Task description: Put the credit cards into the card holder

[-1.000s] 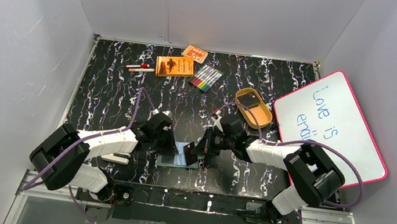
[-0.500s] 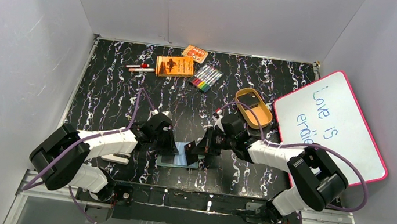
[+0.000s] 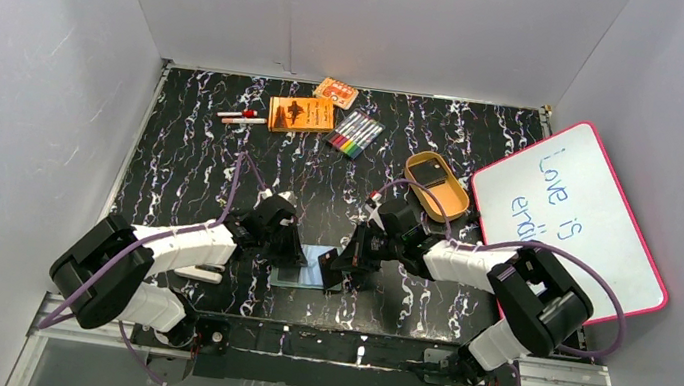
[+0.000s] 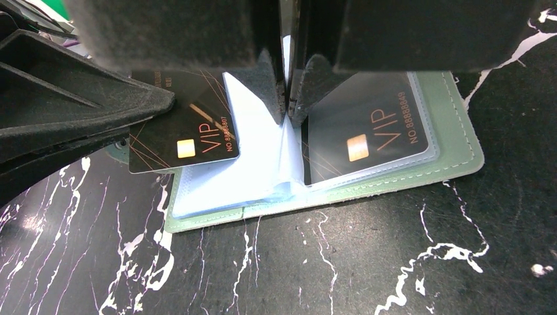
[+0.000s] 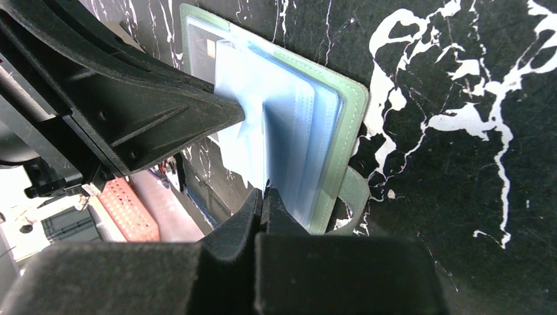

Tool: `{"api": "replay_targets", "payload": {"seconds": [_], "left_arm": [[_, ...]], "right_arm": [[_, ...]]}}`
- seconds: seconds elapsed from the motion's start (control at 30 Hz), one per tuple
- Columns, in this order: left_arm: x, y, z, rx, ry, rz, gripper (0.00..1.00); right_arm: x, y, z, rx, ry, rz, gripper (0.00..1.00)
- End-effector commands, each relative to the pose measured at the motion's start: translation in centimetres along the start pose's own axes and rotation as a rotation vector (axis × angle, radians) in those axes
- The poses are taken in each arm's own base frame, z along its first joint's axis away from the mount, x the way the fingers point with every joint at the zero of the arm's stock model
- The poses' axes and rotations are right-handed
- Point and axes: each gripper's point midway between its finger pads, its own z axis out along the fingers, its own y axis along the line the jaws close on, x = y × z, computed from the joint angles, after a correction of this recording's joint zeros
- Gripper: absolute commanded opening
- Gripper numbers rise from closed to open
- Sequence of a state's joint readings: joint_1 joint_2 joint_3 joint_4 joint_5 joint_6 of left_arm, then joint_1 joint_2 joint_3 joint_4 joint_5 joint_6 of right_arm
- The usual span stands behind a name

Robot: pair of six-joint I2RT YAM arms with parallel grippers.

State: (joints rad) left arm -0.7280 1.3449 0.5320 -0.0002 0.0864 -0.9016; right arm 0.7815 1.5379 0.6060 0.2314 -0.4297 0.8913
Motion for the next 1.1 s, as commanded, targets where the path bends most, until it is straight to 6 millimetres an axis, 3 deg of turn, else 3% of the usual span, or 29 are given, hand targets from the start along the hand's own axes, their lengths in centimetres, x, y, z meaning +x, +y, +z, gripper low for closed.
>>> {"api": "replay_targets", "payload": {"seconds": [0.0, 0.87, 1.07], "left_arm": [[0.3, 1.2, -0.3, -0.039, 0.0, -0.005, 0.0], [0.6, 1.3, -0.3, -0.034, 0.002, -0.012, 0.0], [0.8, 0.8, -0.2, -0.003, 0.02, -0.008, 0.02]], "right_arm": [[0.4, -0.1, 0.2, -0.002, 0.015, -0.007, 0.0], [1.0, -0.6, 0.4, -0.002, 0.028, 0.022, 0.0], [0.4, 1.4, 1.2, -0.073, 0.047, 0.003, 0.0]]}}
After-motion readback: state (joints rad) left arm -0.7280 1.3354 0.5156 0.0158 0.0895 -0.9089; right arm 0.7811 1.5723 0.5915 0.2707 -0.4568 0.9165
